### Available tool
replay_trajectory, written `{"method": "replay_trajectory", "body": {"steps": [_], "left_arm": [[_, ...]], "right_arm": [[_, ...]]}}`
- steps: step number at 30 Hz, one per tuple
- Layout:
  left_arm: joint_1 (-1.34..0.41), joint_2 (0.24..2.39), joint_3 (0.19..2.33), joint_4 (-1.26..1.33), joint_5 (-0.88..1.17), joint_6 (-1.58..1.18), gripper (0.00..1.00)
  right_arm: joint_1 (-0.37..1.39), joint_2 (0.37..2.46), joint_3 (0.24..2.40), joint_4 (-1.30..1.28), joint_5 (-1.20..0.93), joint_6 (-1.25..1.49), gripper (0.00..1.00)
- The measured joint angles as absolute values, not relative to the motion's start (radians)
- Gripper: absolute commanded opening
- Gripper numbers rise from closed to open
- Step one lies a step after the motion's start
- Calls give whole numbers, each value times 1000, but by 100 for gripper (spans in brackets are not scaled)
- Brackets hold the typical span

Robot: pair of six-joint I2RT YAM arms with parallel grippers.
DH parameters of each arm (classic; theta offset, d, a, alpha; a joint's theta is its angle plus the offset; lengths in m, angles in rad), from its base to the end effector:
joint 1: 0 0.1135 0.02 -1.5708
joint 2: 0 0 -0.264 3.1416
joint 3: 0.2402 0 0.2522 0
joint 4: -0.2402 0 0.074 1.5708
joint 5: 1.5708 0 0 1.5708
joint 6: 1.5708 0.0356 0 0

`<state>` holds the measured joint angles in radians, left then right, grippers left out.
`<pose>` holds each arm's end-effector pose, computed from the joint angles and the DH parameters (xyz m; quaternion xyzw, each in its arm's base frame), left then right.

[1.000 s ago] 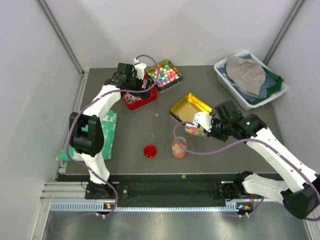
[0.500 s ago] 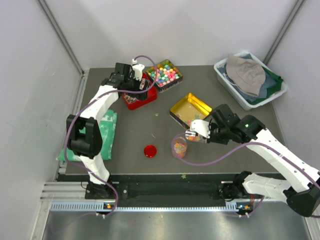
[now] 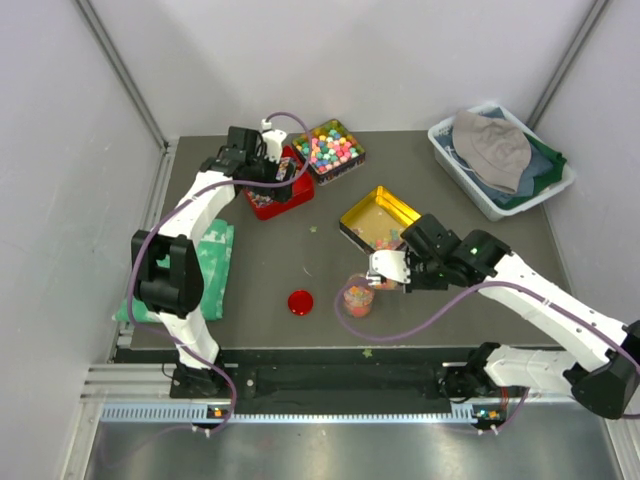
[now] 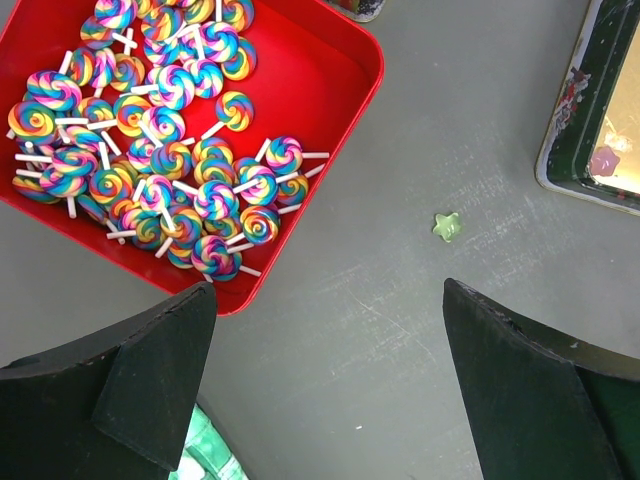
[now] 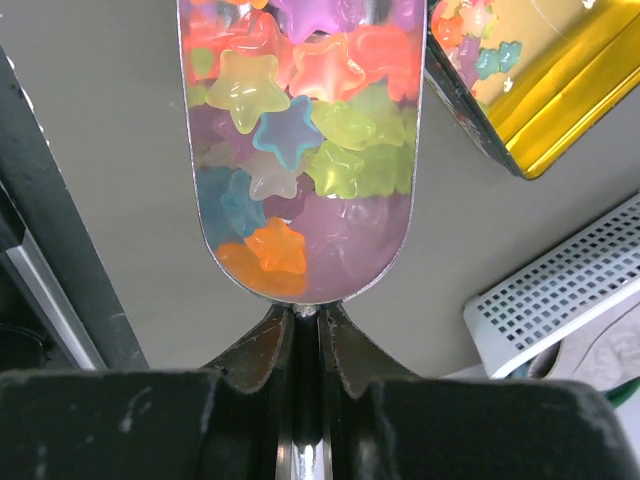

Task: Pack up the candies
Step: Place the fake candies in the packing bottle.

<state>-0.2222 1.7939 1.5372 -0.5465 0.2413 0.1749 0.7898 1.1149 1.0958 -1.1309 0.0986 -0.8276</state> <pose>0.3941 -0.0978 0.2887 0.2258 0.8935 -0.1204 0.3690 0.1394 0.1357 0.3060 -0.6995 0.6818 -0.0521 0.2076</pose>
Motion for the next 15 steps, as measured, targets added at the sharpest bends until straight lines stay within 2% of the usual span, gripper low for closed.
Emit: {"method": "replay_trajectory", "body": {"steps": [15], "left_arm": [[-222,1789,1523,-546,242,175,99]], "right_arm": [[865,1163,1130,-1131,208,-873,0]]}}
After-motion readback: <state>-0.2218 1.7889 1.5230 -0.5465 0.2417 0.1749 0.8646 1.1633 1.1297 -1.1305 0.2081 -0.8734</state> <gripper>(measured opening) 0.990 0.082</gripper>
